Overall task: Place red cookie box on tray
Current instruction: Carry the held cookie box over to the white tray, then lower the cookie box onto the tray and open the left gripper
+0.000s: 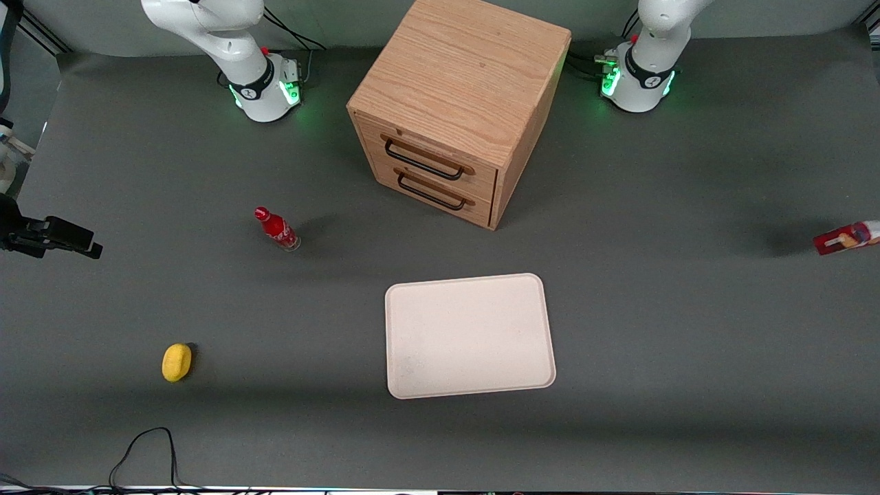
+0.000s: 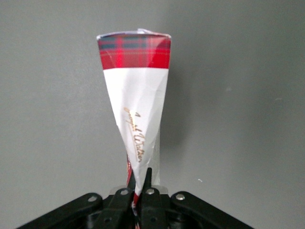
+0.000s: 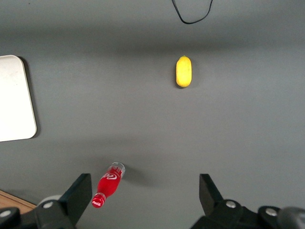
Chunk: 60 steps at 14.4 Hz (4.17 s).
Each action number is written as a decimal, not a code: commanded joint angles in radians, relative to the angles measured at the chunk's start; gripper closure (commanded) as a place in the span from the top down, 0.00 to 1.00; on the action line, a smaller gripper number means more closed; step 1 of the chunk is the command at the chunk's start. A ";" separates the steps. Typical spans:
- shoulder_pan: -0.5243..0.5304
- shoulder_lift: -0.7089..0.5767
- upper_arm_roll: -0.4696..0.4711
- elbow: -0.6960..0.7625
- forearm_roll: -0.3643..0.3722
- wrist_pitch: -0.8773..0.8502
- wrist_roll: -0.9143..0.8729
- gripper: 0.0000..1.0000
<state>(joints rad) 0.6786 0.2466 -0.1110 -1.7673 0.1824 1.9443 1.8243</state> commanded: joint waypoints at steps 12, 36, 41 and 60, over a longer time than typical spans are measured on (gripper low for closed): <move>-0.270 -0.066 -0.094 0.344 -0.014 -0.528 -0.539 0.00; -0.944 0.655 -0.144 0.755 -0.093 -0.099 -2.386 0.00; -0.959 0.678 -0.141 0.727 -0.086 -0.013 -2.424 0.00; -0.953 0.674 -0.138 0.698 -0.063 -0.004 -2.426 1.00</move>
<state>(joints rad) -0.2672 0.9458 -0.2596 -1.0517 0.1050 1.9391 -0.5793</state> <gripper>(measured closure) 0.242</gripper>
